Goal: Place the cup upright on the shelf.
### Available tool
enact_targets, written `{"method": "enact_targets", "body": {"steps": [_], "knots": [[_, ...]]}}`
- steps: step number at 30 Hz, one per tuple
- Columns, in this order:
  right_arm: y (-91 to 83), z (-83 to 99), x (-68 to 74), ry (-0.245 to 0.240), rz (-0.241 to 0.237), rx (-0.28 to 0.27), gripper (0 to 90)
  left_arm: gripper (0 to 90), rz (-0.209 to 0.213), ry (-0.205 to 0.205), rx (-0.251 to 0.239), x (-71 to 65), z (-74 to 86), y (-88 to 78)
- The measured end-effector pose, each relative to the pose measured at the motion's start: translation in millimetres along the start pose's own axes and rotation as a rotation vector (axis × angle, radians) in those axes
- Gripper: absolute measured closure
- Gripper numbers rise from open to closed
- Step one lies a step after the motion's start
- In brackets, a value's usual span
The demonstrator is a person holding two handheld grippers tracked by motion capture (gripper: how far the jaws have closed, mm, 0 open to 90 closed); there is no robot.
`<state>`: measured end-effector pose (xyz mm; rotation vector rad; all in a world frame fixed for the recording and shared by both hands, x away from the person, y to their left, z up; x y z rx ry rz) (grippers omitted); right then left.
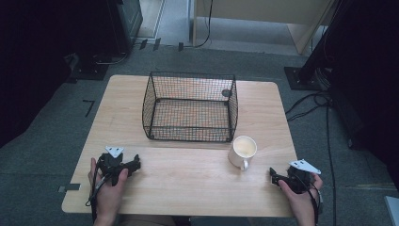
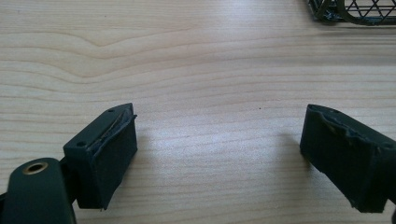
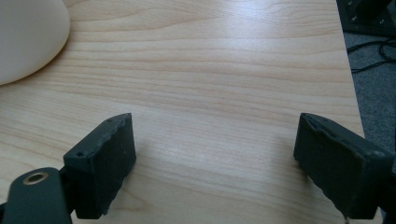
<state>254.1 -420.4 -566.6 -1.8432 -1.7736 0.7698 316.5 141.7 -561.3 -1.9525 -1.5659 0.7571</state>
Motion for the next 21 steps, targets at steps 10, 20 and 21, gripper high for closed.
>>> {"method": "enact_targets", "body": {"steps": [10,20,21], "knots": [[-17.3,-28.4,24.5,0.025,-0.086,-0.096,13.2,11.5,0.001,-0.001,-0.001,0.2,0.1,-0.2],[-27.6,-44.6,52.3,0.002,-0.174,-0.141,15.8,11.5,0.002,0.001,0.001,0.2,0.3,-0.4],[-28.6,-44.8,57.3,-0.001,-0.194,-0.136,15.8,11.5,0.002,0.001,0.0,0.2,0.3,-0.4]]}}
Point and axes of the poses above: each handheld gripper's, and its own axes: y roughly forward along the jaws, z roughly out of its underside, x roughly to its left, the point moved 6 cm from there along y, roughly forward along the jaws, and after that the axes turned 9 degrees about z, right-handed, at the moved point
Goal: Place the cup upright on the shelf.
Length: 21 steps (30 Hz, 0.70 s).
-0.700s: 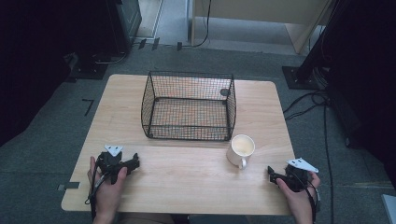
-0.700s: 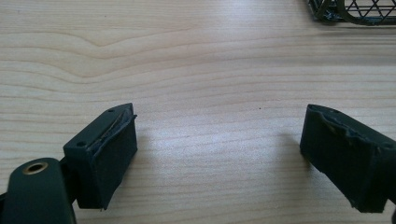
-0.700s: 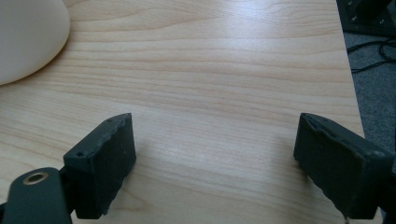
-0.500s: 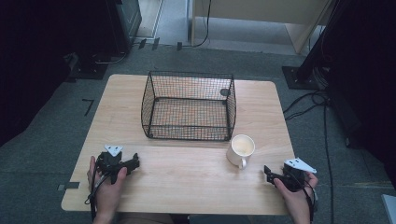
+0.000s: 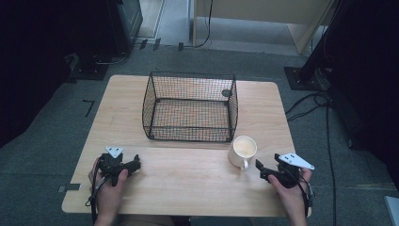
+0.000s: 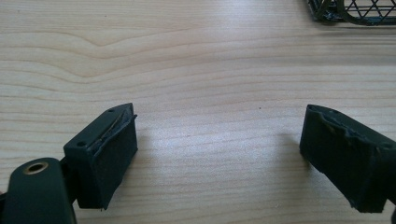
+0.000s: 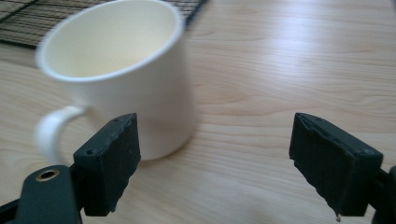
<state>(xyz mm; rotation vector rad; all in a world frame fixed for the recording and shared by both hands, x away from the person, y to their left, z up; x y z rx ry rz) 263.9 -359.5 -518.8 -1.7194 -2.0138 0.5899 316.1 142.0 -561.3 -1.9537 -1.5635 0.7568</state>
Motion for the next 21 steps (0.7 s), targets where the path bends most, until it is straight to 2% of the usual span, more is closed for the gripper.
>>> {"method": "enact_targets", "body": {"steps": [5,12,21], "knots": [[-3.8,-3.4,21.2,-0.009,-0.074,-0.005,18.7,11.5,0.0,0.0,-0.001,-0.1,-0.1,0.2],[-3.9,-3.8,27.1,-0.011,-0.072,-0.009,18.8,11.5,0.0,0.001,-0.001,-0.2,-0.1,0.1],[-19.3,-9.6,40.1,0.031,-0.103,-0.032,19.4,11.7,0.002,0.002,0.001,-0.3,0.2,-0.2]]}}
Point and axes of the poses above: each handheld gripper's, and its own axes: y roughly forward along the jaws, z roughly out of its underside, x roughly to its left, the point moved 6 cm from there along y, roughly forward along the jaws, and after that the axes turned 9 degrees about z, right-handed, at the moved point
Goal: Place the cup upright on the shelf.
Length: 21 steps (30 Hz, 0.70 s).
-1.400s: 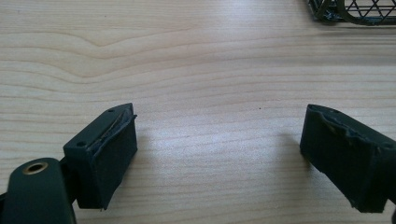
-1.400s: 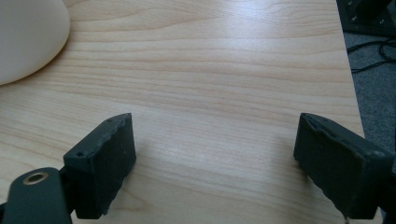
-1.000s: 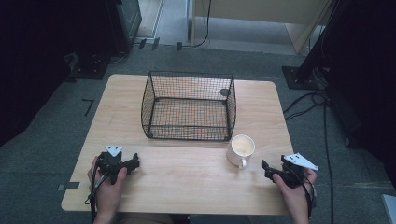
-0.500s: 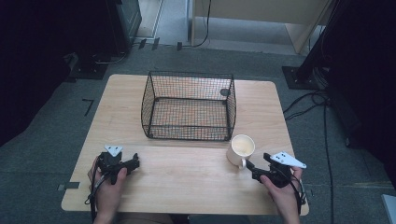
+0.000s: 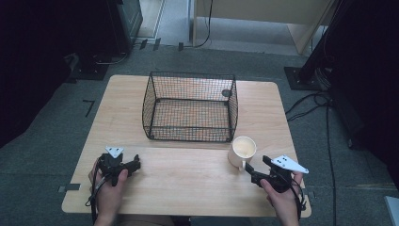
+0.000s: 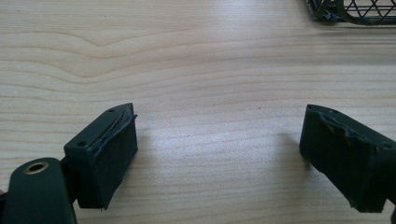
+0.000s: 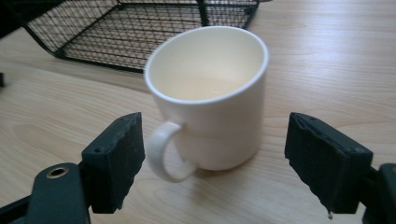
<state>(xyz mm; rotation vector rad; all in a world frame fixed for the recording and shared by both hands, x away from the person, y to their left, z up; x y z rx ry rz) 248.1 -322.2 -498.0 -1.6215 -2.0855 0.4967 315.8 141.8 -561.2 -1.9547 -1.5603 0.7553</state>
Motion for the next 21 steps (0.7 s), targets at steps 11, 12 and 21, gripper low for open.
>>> {"method": "enact_targets", "body": {"steps": [11,12,21], "knots": [[12.4,9.2,10.3,-0.046,0.103,0.084,20.2,11.8,0.001,0.001,0.0,0.0,0.1,-0.1],[11.5,9.6,8.2,-0.042,0.103,0.084,20.5,11.8,0.001,0.002,0.0,0.0,0.1,-0.1],[0.1,13.4,-19.3,-0.004,0.128,0.073,41.2,11.8,0.001,0.002,0.0,0.0,0.1,-0.2]]}}
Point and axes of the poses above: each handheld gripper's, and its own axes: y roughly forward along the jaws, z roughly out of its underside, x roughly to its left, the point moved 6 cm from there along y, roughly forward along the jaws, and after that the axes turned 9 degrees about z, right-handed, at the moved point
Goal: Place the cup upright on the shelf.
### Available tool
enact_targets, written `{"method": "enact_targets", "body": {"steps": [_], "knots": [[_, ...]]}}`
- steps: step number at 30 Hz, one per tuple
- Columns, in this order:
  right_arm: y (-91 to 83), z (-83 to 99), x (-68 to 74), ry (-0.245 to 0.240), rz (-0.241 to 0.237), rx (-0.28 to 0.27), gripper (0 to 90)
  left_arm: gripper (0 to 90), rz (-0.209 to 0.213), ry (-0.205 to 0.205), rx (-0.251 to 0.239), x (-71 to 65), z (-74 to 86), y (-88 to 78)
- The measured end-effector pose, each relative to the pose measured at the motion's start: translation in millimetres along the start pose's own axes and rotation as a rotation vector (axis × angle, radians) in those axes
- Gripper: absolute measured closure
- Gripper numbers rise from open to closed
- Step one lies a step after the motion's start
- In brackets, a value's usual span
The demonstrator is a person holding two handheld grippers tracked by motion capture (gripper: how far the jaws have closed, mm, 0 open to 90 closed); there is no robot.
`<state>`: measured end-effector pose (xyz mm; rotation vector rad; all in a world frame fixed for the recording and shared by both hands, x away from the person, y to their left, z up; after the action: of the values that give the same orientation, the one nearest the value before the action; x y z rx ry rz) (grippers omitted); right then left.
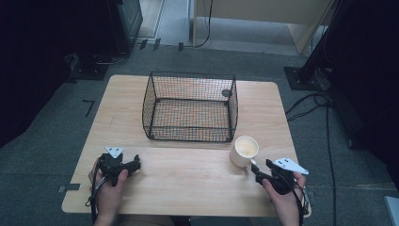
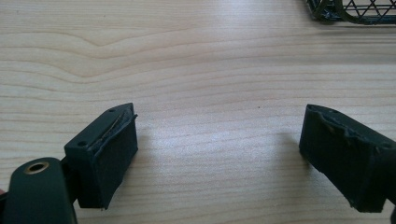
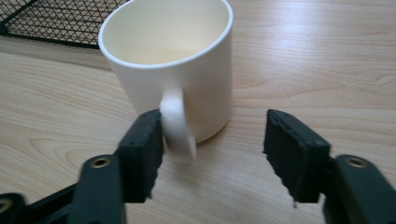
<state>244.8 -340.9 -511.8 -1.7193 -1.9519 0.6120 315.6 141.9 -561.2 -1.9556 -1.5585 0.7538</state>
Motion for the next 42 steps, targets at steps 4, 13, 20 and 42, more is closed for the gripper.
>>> {"method": "enact_targets", "body": {"steps": [4,13,20,42], "knots": [[1.7,1.1,1.2,-0.016,-0.058,0.001,57.6,11.7,0.0,0.0,0.0,0.0,0.0,0.0],[11.0,2.9,11.8,-0.074,-0.04,0.008,77.4,11.8,0.0,0.0,0.0,0.0,0.0,0.0],[7.8,-2.0,14.7,-0.118,0.004,-0.032,80.5,11.7,0.0,-0.001,0.0,-0.1,0.0,0.0],[-24.1,-34.5,39.9,-0.155,-0.09,-0.113,80.6,11.7,0.0,-0.001,0.0,-0.1,0.0,0.0]]}}
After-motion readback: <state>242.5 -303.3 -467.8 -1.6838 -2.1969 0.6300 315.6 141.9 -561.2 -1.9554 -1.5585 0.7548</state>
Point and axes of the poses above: each handheld gripper's, and its own axes: y roughly forward along the jaws, z roughly out of its underside, x roughly to its left, the point moved 6 cm from there along y, roughly forward along the jaws, and after that the axes turned 9 degrees about z, right-handed, at the moved point
